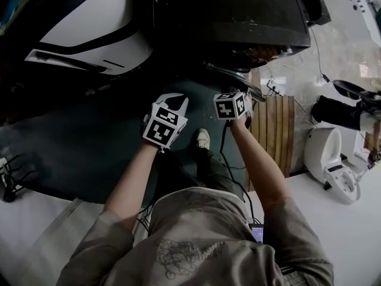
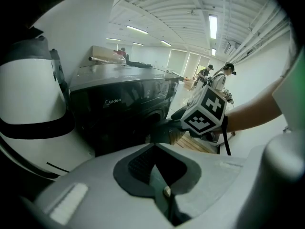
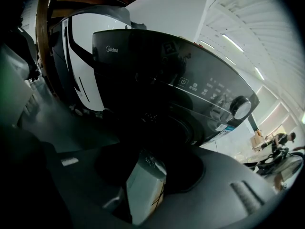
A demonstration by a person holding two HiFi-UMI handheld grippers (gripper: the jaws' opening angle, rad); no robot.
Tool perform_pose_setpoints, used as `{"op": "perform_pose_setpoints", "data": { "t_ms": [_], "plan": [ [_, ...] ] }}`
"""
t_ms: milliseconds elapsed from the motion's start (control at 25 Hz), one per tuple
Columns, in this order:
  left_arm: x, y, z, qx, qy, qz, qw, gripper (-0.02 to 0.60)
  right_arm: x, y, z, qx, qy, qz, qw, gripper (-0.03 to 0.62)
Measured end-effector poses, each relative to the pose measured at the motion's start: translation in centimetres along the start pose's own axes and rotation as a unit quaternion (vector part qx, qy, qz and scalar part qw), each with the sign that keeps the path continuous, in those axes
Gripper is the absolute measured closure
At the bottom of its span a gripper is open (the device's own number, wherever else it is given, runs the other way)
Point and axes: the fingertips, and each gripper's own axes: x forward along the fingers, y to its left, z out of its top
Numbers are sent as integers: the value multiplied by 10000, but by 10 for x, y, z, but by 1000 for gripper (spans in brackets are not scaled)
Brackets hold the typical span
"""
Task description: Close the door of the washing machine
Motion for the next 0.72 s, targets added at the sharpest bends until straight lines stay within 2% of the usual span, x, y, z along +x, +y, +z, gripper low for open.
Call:
{"op": "perform_pose_setpoints", "data": {
  "t_ms": [240,400,560,720],
  "plan": [
    [-5,7,-8,-190,50,105,9998,581,10,-11,14,-102,-152,-119,9998,418],
    [-5,6,-1,-284,-81,124,9995,581,15,-20,22,-130,-171,-255,9994,413],
    [-10,10,0,-321,-105,184,9993,581,24,-28,33,-458,-210,-407,9979,413],
    [-16,20,-8,-416,-117,230,9988,581,37,-38,49,-365,-276,-496,9977,419]
  ]
}}
